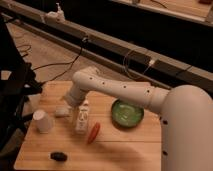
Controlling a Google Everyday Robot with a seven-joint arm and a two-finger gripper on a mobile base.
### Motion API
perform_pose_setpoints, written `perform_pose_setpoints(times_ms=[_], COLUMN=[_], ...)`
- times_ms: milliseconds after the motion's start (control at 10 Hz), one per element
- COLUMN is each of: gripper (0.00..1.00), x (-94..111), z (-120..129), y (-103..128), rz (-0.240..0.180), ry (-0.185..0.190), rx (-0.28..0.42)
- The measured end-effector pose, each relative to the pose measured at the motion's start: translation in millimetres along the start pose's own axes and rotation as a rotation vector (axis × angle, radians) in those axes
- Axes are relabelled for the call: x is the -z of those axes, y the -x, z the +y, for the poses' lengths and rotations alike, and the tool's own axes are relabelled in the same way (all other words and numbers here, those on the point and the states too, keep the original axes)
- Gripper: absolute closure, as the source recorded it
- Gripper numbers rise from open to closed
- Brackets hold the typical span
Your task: Place the ceramic cup over the eraser
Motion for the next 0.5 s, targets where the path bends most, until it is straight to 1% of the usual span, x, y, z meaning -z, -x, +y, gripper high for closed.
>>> perform_pose_setpoints(times_ms=[400, 500], gripper=[0.20, 0.20], x=[-0.3, 0.2], z=[0.2, -2.4], y=[0.6, 1.5], rz=[0.000, -0.009], ry=[0.000, -0.013], rx=[0.001, -0.002])
